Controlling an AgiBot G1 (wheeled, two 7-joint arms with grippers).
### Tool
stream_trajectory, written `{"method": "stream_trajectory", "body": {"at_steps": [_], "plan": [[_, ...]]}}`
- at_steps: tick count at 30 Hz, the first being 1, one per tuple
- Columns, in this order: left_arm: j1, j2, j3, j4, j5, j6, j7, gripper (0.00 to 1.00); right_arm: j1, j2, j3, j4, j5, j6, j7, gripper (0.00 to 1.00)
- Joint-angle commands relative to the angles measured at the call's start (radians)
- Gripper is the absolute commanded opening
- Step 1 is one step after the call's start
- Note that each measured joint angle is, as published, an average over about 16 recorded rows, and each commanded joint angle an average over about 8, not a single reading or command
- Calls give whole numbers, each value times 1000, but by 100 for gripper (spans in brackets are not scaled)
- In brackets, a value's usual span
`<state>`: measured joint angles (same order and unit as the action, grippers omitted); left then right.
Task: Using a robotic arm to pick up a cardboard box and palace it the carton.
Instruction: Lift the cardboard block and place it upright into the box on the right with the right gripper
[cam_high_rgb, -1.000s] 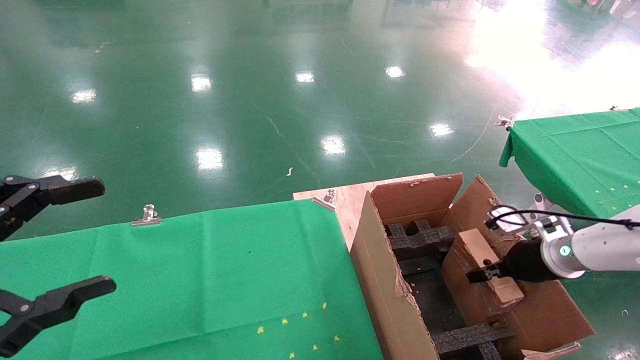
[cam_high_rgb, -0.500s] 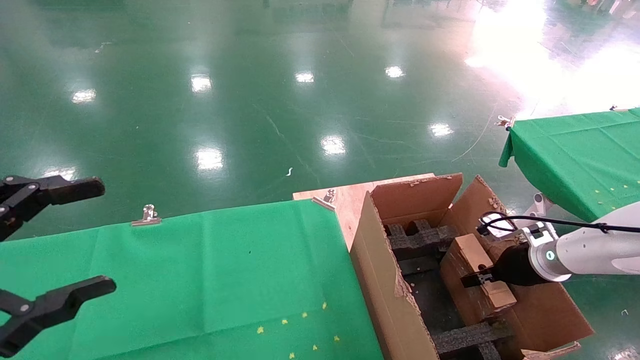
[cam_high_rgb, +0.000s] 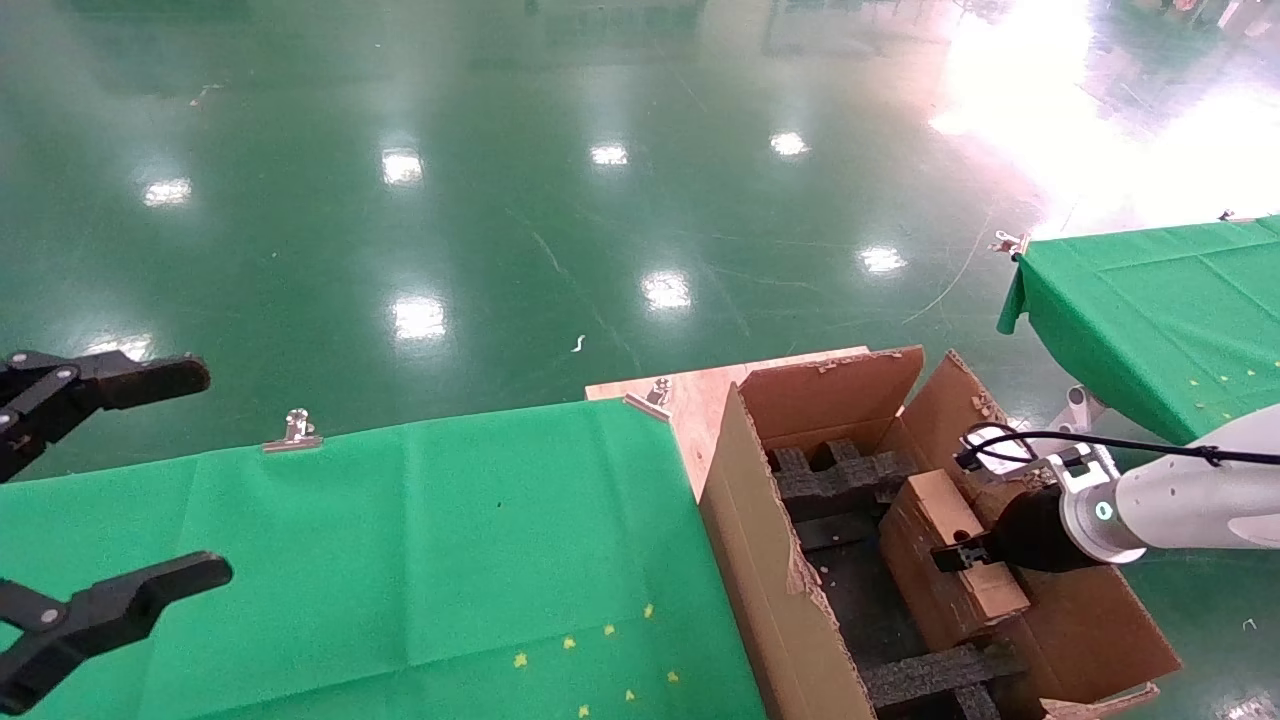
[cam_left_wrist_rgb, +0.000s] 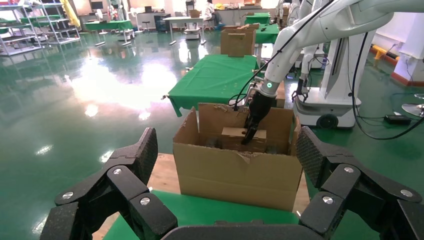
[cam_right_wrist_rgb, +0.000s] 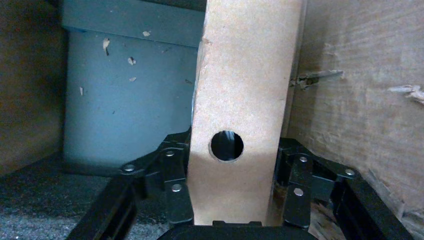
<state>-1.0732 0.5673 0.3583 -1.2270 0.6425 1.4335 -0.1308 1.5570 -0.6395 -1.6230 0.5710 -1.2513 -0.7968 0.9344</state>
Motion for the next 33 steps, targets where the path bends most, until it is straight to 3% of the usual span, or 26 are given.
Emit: {"method": "stream_trajectory", "body": {"at_steps": [1,20,27,33], "plan": [[0,0,0,0,0,0,0,100,2,0,0,1,-1,-1,-1,100],[0,0,0,0,0,0,0,100,108,61,9,99,-45,8,19,100],[0,0,0,0,0,0,0,100,219,109,51,237,-40,-10,-3,100],[0,0,0,0,0,0,0,100,291,167,119,405,58,-74,-86,100]]}}
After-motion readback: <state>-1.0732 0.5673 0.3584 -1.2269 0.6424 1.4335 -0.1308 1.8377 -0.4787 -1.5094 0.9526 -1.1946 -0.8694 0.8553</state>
